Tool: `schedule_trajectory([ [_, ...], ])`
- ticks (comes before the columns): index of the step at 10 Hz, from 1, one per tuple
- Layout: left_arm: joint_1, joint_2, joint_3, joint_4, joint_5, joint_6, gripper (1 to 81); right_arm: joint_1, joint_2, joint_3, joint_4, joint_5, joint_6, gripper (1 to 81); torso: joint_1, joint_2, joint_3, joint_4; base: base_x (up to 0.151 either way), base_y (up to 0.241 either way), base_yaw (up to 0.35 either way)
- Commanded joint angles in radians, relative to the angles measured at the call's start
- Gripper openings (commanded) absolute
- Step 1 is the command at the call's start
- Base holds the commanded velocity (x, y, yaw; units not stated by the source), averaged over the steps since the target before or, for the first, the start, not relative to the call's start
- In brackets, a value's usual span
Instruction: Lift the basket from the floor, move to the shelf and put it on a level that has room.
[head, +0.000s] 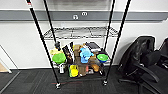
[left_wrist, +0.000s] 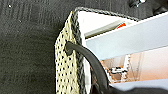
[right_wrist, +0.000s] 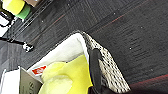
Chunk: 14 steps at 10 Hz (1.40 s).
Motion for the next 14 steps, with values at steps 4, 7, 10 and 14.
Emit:
schedule_trajectory([
  [4, -0.139, -0.064, 0.171, -0.049, 0.01, -0.005, 1.0, 0.137, -0.028, 0.106, 0.019, -0.019, 0.017, 1.0, -0.125, 0.192, 0.091, 0.0, 0.0, 0.0, 0.0],
  [7, -0.149, -0.121, 0.254, -0.076, 0.001, -0.005, 1.0, 0.143, -0.074, 0.175, 0.014, -0.019, 0.015, 1.0, -0.178, 0.274, 0.141, 0.0, 0.0, 0.0, 0.0],
  [10, -0.168, -0.17, 0.337, -0.092, -0.001, -0.005, 1.0, 0.151, -0.109, 0.247, 0.01, -0.019, 0.001, 1.0, -0.243, 0.375, 0.144, 0.0, 0.0, 0.0, 0.0],
  [14, -0.183, -0.188, 0.371, -0.097, -0.001, -0.005, 1.0, 0.156, -0.135, 0.295, -0.001, -0.017, 0.008, 1.0, -0.33, 0.509, 0.144, 0.0, 0.0, 0.0, 0.0],
])
